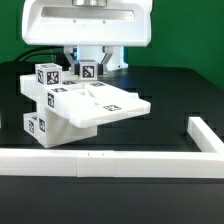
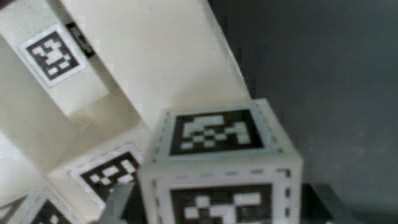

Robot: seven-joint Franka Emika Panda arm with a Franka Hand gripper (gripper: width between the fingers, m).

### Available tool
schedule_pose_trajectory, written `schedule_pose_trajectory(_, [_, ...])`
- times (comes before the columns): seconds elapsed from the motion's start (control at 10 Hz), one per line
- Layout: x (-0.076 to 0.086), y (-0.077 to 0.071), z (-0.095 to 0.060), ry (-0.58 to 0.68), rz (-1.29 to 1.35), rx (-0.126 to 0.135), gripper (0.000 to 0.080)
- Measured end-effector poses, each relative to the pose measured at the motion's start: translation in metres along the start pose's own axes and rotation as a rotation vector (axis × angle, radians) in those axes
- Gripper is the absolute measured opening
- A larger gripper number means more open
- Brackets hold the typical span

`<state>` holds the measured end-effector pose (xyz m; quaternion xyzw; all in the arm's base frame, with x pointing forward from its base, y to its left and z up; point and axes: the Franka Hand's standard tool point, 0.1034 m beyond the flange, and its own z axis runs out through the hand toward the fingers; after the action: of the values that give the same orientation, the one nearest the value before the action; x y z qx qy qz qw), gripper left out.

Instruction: Assemble chair

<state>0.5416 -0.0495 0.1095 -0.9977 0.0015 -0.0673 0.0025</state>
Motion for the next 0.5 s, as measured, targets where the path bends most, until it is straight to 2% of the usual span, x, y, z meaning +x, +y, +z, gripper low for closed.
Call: schedule_pose_trajectory(0.5, [-0.0005,-0.0005,0.0004,0.007,0.429,0.014,0.0282])
